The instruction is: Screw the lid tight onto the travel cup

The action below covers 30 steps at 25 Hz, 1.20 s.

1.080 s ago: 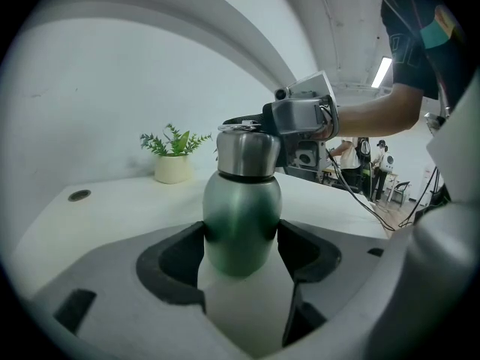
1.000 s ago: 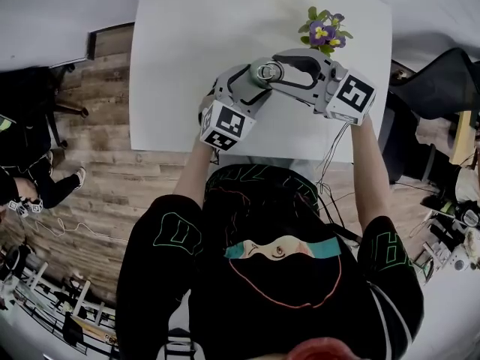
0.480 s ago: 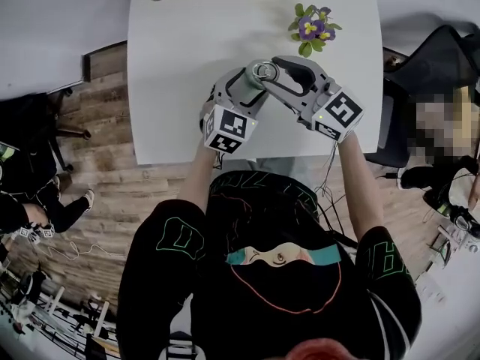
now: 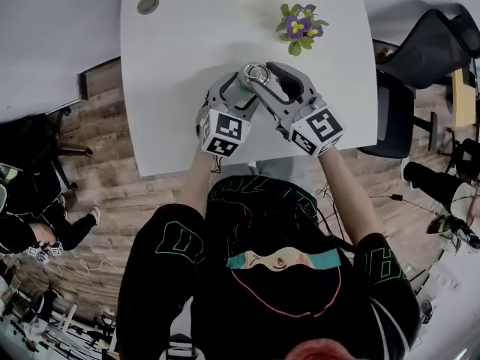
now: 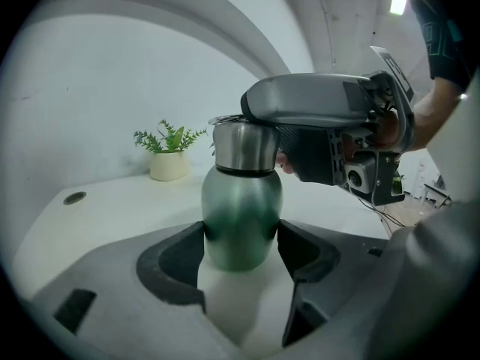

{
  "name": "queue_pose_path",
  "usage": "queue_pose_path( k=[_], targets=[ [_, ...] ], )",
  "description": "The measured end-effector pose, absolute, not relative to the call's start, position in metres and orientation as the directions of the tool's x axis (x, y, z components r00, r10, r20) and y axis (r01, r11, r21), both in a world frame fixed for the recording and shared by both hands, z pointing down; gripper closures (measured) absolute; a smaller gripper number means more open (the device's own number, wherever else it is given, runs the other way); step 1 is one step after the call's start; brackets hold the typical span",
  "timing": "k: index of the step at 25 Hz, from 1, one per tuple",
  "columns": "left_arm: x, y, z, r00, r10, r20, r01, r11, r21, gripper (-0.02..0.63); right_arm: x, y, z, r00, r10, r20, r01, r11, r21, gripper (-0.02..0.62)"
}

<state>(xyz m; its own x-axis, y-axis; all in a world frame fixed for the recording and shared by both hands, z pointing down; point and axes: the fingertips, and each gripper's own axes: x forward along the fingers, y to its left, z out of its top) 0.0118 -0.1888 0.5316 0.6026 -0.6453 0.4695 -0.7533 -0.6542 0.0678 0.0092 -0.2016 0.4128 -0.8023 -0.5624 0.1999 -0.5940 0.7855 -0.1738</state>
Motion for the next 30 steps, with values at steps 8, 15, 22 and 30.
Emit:
queue_pose_path(
  k=[8, 15, 22, 30],
  targets=[
    [0.013, -0.189, 0.533, 0.607, -0.639, 0.473, -0.749, -0.659, 0.071, 0.288, 0.011, -0.202, 0.413, -0.836, -0.505, 0.215, -0.542, 0.821, -0.181, 0.387],
    [0.013, -0.188, 0.535, 0.613, -0.631, 0.476, -0.745, -0.662, 0.082, 0.288, 0.004, -0.201, 0.411, -0.912, -0.302, 0.277, -0.345, 0.931, -0.122, 0.331],
    [0.013, -0.186, 0.535, 0.62, -0.619, 0.483, -0.74, -0.665, 0.097, 0.288, -0.005, -0.194, 0.41, -0.934, -0.055, 0.352, -0.086, 0.994, -0.074, 0.341],
    [0.015, -0.185, 0.536, 0.623, -0.615, 0.483, -0.736, -0.67, 0.098, 0.288, -0.015, -0.19, 0.406, -0.898, 0.154, 0.411, 0.112, 0.986, -0.124, 0.365]
  ],
)
